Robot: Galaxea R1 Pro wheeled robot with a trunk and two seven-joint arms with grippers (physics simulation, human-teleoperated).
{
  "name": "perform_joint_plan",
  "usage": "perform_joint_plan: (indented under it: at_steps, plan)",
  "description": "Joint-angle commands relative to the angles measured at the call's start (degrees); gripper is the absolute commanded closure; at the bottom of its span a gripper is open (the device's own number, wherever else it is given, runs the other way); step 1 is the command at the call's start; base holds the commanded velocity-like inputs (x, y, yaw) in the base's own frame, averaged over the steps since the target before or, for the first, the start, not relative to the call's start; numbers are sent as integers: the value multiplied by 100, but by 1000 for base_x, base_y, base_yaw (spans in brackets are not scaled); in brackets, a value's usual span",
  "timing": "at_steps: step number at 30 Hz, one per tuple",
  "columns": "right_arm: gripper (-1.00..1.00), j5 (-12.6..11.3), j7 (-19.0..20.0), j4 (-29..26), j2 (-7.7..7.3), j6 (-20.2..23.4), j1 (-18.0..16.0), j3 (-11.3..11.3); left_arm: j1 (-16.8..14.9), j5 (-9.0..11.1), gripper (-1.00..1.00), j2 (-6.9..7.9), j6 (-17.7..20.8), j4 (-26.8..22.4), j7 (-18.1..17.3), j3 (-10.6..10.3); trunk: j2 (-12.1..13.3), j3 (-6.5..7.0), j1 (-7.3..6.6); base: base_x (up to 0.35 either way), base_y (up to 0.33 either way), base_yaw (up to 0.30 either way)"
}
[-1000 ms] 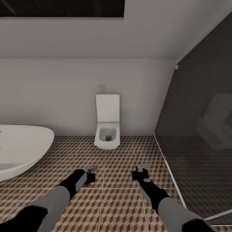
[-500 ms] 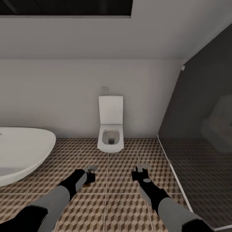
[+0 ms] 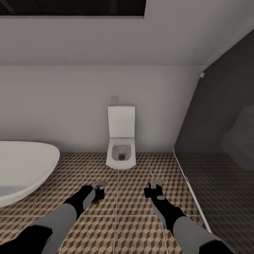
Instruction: Take the four mousetraps from the cabinet in the bathroom and place them on the bathroom floor. Make sure all four end up on the same floor surface, and ensure that at least two of them are either under or directly next to the same bathroom sink.
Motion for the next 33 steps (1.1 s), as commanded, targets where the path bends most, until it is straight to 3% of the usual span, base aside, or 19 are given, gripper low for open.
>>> perform_joint_plan:
  at_steps: [1, 20, 33]
  plan:
    - [100, -48, -39, 3, -3, -9, -6, 47, -3, 55, 100, 2, 27, -11, 58, -44, -10, -10, 3, 1, 0, 0]
    - [100, -49, -39, 5, -3, -9, -6, 62, -3, 55, 100, 0, 26, -11, 58, -46, -10, -105, 3, 6, 0, 0]
    - [100, -50, -39, 5, -3, -9, -6, 64, -3, 55, 100, 0, 26, -11, 58, -46, -10, -227, 3, 272, 0, 0]
